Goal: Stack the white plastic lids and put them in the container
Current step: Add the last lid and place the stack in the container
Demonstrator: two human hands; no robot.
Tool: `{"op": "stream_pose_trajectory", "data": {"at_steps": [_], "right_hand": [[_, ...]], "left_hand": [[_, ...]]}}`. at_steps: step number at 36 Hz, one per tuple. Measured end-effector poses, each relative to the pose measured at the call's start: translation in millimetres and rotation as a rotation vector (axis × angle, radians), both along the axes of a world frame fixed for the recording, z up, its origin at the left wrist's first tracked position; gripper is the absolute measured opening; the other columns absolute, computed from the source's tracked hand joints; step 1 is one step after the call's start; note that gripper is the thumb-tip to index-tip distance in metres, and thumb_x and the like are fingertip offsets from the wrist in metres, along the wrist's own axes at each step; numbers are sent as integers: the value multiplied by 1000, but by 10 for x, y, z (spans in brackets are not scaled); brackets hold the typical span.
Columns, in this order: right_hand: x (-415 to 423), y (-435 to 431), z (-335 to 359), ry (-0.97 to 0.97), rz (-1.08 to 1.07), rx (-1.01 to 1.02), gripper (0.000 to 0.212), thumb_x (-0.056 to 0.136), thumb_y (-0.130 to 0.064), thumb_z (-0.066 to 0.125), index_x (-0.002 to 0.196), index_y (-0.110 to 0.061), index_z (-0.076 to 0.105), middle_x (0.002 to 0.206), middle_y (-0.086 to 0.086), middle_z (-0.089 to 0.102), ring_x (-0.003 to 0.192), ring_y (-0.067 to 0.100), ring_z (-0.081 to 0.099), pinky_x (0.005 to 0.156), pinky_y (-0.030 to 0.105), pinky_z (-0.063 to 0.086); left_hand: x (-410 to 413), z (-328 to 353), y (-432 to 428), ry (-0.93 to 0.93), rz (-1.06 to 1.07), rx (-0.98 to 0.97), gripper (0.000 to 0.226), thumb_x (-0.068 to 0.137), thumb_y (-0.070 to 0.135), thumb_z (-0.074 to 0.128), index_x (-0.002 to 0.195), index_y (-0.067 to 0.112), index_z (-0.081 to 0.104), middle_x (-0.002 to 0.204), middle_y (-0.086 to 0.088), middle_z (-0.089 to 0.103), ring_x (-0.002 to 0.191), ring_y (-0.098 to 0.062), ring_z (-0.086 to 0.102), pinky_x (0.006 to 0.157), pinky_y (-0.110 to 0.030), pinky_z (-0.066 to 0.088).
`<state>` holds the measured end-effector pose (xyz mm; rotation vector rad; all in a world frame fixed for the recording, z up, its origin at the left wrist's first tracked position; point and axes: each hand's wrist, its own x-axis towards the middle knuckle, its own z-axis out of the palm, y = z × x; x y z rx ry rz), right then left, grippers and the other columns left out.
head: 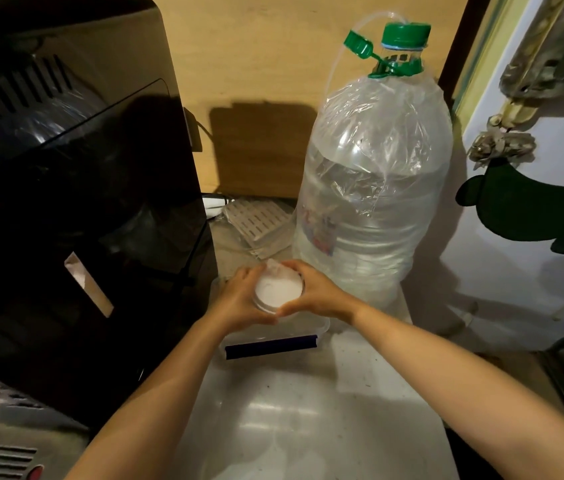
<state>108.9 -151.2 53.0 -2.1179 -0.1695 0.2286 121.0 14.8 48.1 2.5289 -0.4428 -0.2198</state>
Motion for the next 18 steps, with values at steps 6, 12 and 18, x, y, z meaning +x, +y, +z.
{"op": "stream_pose_trajectory", "data": {"at_steps": [6,12,18], "right_hand": [[132,-20,-189,89,-4,-53,80,61,-13,84,130,-17,42,123,2,51,111,17,48,90,26,41],[221,-16,-307,169,3,-121,86,64,-17,81,136,-20,36,138,6,44,125,25,44,104,38,40],[281,18,-431,262,3,-220,76,69,-16,78,134,-13,39,134,11,49,119,27,48,99,36,42]], "left_hand": [[167,-232,43,71,33,-11,100,52,42,83,135,24,31,139,-5,42,124,-20,40,97,-29,36],[228,-349,1,72,8,31,96,58,40,81,136,20,29,142,-7,38,127,-22,39,100,-31,36],[256,-470,-7,116,-52,82,90,56,50,77,131,24,35,134,-6,47,119,-22,46,99,-37,42]]}}
